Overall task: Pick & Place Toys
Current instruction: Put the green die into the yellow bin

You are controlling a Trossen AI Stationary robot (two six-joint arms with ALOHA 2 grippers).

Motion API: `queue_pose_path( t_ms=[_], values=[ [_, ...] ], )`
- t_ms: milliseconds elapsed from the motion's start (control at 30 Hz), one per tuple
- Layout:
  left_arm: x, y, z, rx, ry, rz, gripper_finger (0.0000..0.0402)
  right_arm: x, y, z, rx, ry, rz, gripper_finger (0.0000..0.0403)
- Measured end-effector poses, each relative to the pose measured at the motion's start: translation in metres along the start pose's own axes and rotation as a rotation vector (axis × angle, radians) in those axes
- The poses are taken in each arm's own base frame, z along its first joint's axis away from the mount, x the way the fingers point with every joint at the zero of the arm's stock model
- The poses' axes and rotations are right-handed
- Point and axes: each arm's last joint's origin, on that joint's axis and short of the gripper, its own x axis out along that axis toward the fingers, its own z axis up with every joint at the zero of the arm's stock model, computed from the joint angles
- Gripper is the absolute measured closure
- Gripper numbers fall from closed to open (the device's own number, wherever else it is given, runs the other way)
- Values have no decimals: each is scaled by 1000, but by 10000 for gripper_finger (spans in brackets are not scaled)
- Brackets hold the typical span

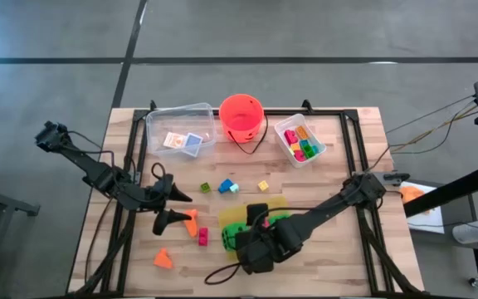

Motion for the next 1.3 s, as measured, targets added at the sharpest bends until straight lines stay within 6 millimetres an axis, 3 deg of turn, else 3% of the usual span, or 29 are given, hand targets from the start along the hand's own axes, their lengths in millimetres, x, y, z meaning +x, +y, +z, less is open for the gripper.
queue_pose_path(
  t_ms=[333,533,733,967,1100,1300],
  values=[
    [14,-1,-5,-70,-16,90,105,-41,-28,-20,-20,-21,-63,147],
    [22,-4,-6,-77,-24,85,105,-61,-53,-58,79,-60,-92,147],
    [23,-6,-2,-81,-78,84,105,-71,-76,-103,176,-227,-15,147],
    [45,-13,-6,-103,-121,102,105,-63,-91,-147,322,-492,108,147],
    [68,-19,-14,-156,-76,123,105,-53,-91,-159,335,-597,144,147],
    [88,-32,-15,-194,69,105,111,-40,-88,-168,301,-595,132,147]
  ],
)
